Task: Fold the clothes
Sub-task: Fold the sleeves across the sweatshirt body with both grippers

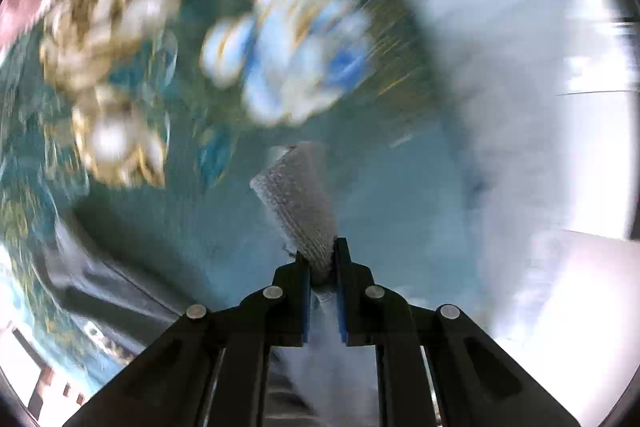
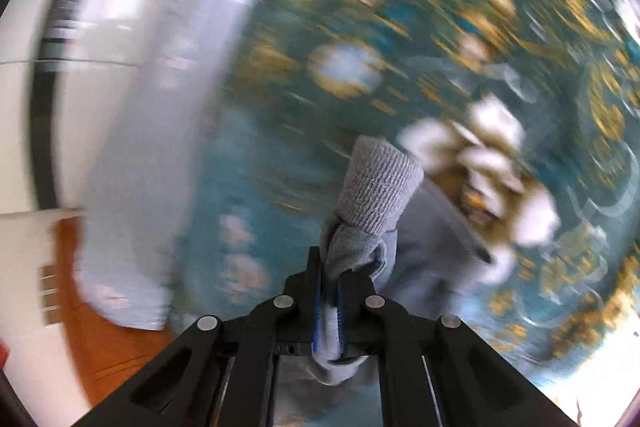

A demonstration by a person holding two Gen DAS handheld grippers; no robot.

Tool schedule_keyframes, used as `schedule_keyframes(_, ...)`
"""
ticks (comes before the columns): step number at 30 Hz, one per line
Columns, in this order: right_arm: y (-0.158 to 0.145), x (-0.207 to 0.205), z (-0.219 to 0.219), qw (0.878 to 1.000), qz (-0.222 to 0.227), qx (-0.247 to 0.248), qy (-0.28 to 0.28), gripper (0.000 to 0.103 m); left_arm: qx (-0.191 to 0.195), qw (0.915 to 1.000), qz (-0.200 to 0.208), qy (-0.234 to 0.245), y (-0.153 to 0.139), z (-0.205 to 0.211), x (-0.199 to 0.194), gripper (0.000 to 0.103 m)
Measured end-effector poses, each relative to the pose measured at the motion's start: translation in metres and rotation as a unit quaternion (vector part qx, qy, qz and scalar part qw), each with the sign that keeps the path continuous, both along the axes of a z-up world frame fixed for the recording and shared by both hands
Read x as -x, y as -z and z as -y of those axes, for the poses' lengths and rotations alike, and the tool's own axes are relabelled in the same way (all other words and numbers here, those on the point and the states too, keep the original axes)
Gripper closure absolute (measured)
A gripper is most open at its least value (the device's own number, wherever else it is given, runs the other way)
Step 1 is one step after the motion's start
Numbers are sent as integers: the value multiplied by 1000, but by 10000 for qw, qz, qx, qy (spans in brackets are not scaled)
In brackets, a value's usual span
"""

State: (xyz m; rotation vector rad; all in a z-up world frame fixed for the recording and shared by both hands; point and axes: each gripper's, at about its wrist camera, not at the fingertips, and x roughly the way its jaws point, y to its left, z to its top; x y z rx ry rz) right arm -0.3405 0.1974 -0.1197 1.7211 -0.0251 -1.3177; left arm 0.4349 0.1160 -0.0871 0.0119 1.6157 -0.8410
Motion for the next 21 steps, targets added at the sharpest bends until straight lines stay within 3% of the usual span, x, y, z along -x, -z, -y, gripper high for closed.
schedule_keyframes(2, -19, 1, -1, 9995, -97, 292, -113, 96, 530, 9984, 132, -117, -22, -44, -19, 93)
schedule_keyframes(4, -16, -1, -8, 9993, -208, 196, -241, 97, 534, 9982, 198, -197, -13, -82, -35, 93)
schedule_keyframes(6, -4, -4, -16, 9988, -324, -42, -359, 97, 159, 9993, 99, -319, 19, -121, -45, 92)
schedule_keyframes(10, 66, -17, -38, 9911, -432, -1189, -420, 97, -855, 9924, -165, -870, 115, -176, -56, 93)
schedule_keyframes(13, 101, -24, -50, 9818, -455, -1806, -369, 97, -1237, 9863, -257, -1060, 149, -205, -53, 93)
schedule_keyframes(15, 105, -25, -52, 9800, -524, -1888, -343, 97, -1086, 9883, -253, -1038, 148, -210, -51, 93)
schedule_keyframes(19, 93, -27, -43, 9788, -715, -1846, -521, 97, -507, 9948, -199, -866, 120, -214, -48, 93)
schedule_keyframes(21, 89, -29, -40, 9784, -777, -1836, -546, 97, -418, 9953, -208, -844, 117, -219, -48, 93)
